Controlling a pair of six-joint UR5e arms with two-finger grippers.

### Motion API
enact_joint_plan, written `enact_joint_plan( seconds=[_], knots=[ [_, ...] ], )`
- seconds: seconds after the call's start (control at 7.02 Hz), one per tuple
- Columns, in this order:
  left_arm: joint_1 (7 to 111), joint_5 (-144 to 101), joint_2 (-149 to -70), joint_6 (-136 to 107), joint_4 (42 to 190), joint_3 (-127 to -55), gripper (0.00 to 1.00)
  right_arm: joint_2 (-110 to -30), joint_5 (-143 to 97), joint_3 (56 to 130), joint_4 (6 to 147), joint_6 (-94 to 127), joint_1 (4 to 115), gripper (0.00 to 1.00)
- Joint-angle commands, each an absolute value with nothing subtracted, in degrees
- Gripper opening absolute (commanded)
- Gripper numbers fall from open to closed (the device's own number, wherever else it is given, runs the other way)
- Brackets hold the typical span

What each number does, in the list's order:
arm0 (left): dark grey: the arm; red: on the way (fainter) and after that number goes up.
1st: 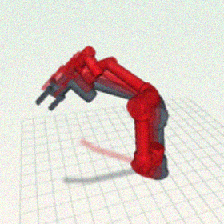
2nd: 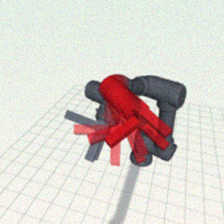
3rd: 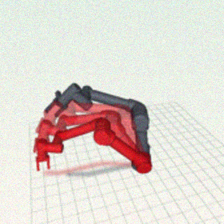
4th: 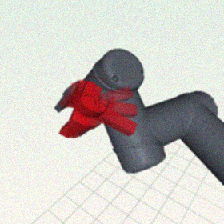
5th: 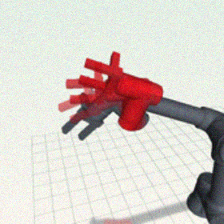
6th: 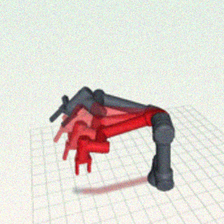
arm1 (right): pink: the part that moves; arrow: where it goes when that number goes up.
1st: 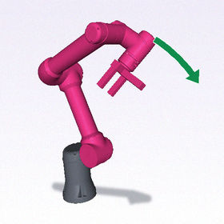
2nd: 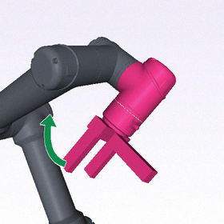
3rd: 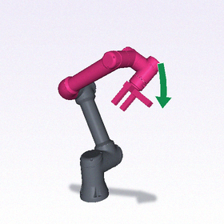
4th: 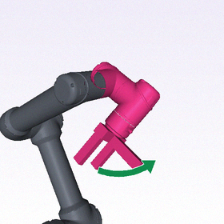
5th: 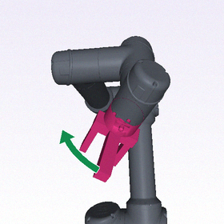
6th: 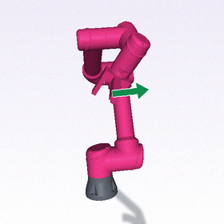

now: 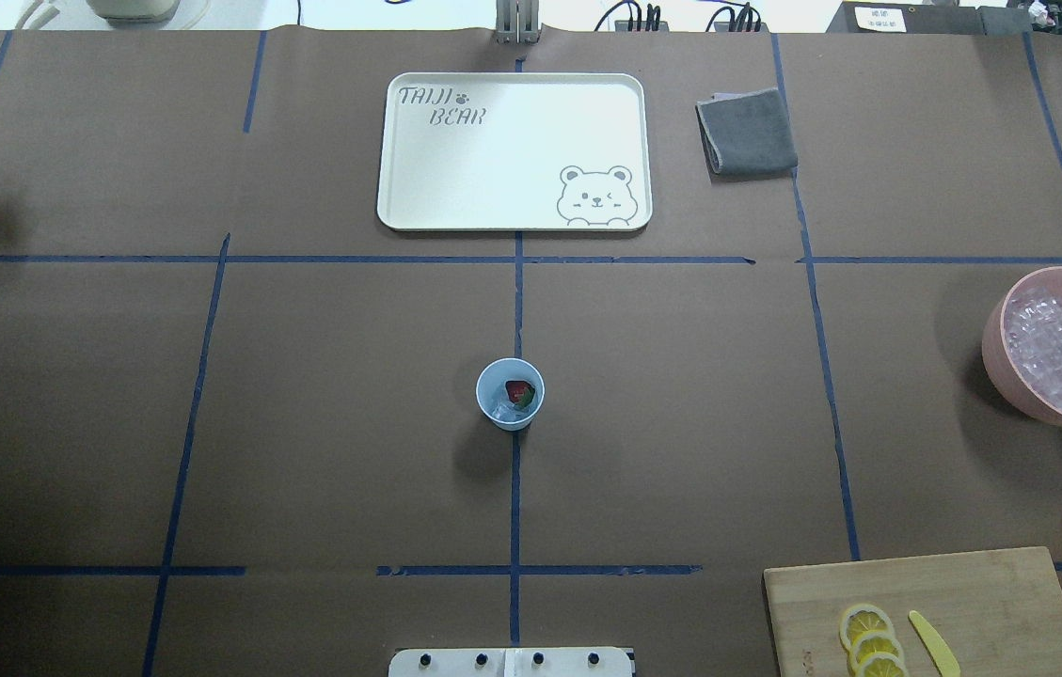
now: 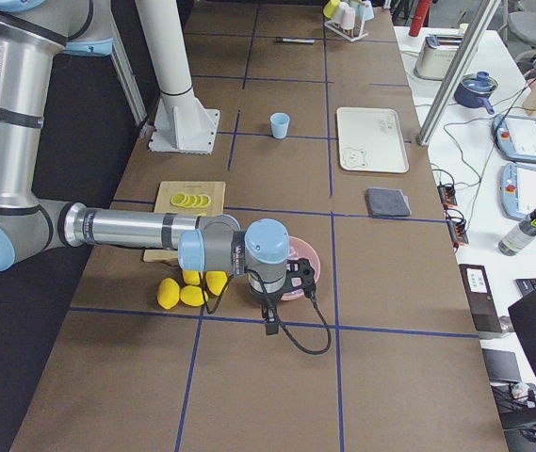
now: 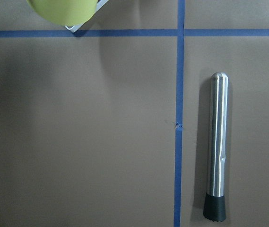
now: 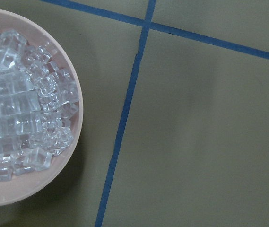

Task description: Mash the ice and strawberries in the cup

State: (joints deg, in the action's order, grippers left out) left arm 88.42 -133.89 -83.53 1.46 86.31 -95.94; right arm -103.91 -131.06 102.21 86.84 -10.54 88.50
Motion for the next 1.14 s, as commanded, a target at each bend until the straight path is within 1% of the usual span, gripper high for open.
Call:
enact_joint_plan(
  seconds=[0.0,0.28,0.57,1.0],
  knots=[
    [88.3,-133.9,-83.6,1.5,86.1,-96.1,1.00,-104.1,-131.8,102.2,86.8,-10.5,88.5,0.99],
    [88.3,-133.9,-83.6,1.5,86.1,-96.3,1.00,-103.5,-133.1,102.4,89.6,-10.5,88.5,0.99],
    [88.3,-133.9,-83.7,1.5,86.2,-96.2,1.00,-103.9,-133.5,104.9,92.9,-10.5,88.5,0.99],
    [88.2,-133.9,-83.8,1.6,86.7,-96.2,1.00,-104.2,-133.2,104.3,92.9,-12.0,88.5,0.99]
  ],
)
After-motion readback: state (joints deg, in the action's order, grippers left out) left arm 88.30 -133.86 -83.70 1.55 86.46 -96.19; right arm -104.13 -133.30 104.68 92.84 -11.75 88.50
